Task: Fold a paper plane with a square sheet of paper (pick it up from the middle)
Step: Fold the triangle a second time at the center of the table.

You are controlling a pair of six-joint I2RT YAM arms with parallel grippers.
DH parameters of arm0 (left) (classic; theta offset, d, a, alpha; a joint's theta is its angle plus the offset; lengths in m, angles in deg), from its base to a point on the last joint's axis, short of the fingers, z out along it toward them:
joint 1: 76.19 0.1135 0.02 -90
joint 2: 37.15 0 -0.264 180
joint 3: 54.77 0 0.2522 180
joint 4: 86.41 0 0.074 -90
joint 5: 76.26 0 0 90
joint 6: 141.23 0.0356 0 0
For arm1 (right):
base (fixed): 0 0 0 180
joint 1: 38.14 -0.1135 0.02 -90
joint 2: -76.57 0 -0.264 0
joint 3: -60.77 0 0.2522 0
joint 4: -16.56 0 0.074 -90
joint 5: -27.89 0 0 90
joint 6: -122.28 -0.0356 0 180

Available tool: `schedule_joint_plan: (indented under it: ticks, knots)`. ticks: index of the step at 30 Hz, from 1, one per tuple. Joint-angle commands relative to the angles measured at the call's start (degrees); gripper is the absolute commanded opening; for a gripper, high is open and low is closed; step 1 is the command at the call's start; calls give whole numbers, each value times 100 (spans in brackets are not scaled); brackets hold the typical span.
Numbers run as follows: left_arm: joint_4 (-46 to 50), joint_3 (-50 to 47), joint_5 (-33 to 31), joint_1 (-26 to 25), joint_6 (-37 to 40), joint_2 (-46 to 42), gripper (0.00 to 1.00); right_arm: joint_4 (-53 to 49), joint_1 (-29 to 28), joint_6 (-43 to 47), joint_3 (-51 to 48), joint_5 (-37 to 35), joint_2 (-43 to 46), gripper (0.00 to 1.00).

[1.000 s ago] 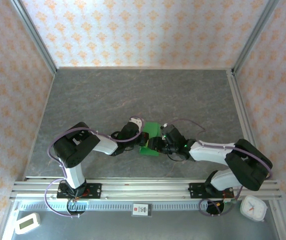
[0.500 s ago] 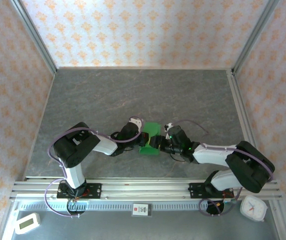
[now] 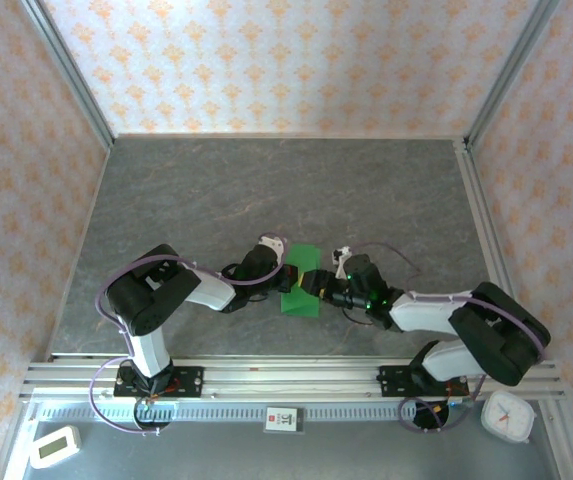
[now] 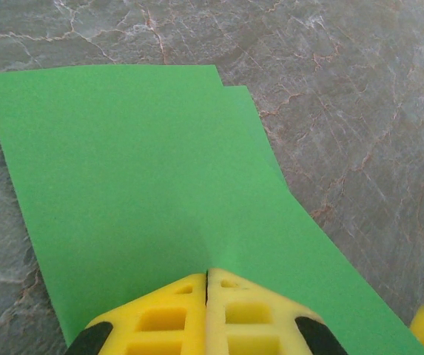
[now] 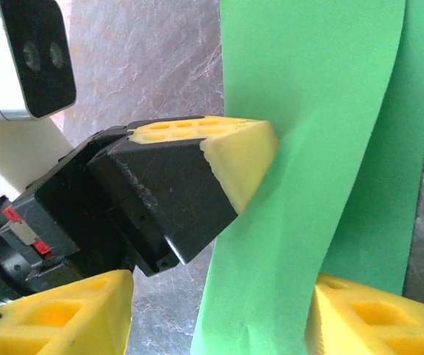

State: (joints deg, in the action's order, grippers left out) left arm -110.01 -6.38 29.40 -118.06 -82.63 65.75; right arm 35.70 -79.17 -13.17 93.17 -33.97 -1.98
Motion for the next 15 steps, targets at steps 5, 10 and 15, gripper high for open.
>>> schedule_joint_plan:
  ticks: [5,10,15]
  knots:
    - [282,-166,23,56,160,-12,0,391,230,16,220,172,-615,53]
    - [454,-110,40,99,276,-232,0,357,359,139,492,297,-1054,46]
    - [705,-63,40,206,486,-600,0,260,412,216,683,315,-1300,32]
